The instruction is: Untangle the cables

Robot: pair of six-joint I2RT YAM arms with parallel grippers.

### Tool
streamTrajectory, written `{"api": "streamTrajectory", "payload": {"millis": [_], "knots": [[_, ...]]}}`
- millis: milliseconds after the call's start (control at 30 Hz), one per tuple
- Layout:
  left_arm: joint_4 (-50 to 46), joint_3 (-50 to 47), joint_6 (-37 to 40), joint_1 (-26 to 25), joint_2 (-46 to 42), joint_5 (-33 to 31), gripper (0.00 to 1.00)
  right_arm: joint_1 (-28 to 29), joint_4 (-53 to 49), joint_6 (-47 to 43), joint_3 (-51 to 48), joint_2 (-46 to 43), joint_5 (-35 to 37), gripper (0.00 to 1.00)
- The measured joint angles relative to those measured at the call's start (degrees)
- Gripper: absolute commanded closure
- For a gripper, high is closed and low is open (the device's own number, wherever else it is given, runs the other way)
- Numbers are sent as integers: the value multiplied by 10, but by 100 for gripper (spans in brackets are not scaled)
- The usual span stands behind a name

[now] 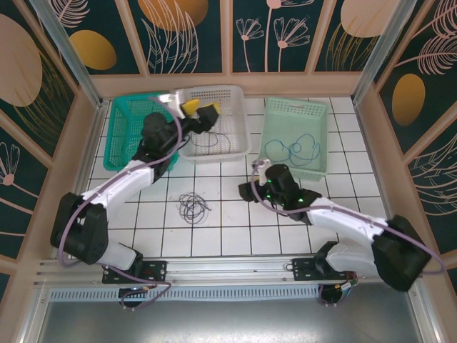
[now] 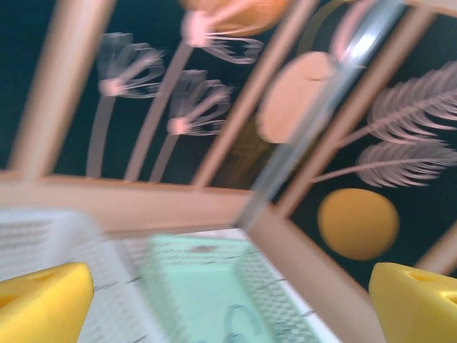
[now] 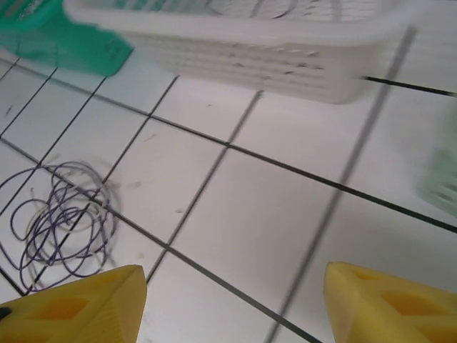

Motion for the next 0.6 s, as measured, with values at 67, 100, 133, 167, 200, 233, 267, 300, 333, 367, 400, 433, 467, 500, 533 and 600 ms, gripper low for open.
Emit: {"api": "streamTrajectory", "payload": {"millis": [67, 100, 133, 167, 200, 233, 267, 300, 333, 367, 400, 433, 467, 500, 533, 600], "knots": [[-34, -42, 0, 13, -34, -32, 1, 20, 7, -23, 36, 53, -12, 36], [-53, -63, 0, 14, -54, -48, 1, 28, 9, -32, 57, 81, -20, 37], [-69, -87, 1, 14, -79, -66, 1, 34, 13, -37, 78, 109, -30, 38], [-81, -107, 1, 14, -102, -78, 1, 38, 18, -42, 93, 130, -36, 38], [-90, -130, 1, 14, -129, -94, 1, 43, 23, -45, 109, 154, -44, 39], [-98, -151, 2, 14, -157, -110, 1, 47, 29, -46, 122, 175, -52, 39], [-102, -169, 2, 14, -181, -123, 1, 50, 35, -46, 131, 193, -59, 39], [-106, -187, 2, 16, -205, -137, 1, 54, 41, -46, 139, 210, -68, 39], [-112, -202, 2, 19, -223, -147, 1, 57, 45, -46, 147, 226, -75, 39], [-118, -212, 2, 23, -236, -156, 1, 61, 46, -46, 154, 238, -81, 39], [-123, -223, 2, 29, -248, -162, 1, 64, 47, -46, 162, 252, -87, 39], [-130, -232, 2, 36, -254, -165, 1, 68, 48, -46, 170, 263, -92, 39], [-136, -240, 2, 43, -259, -167, 1, 71, 49, -46, 176, 272, -97, 39], [-140, -248, 2, 50, -263, -169, 1, 76, 49, -46, 185, 282, -102, 39], [-145, -257, 2, 58, -266, -169, 1, 80, 46, -46, 197, 292, -104, 39], [-153, -275, 0, 73, -272, -169, 1, 89, 42, -47, 222, 313, -107, 39]]}}
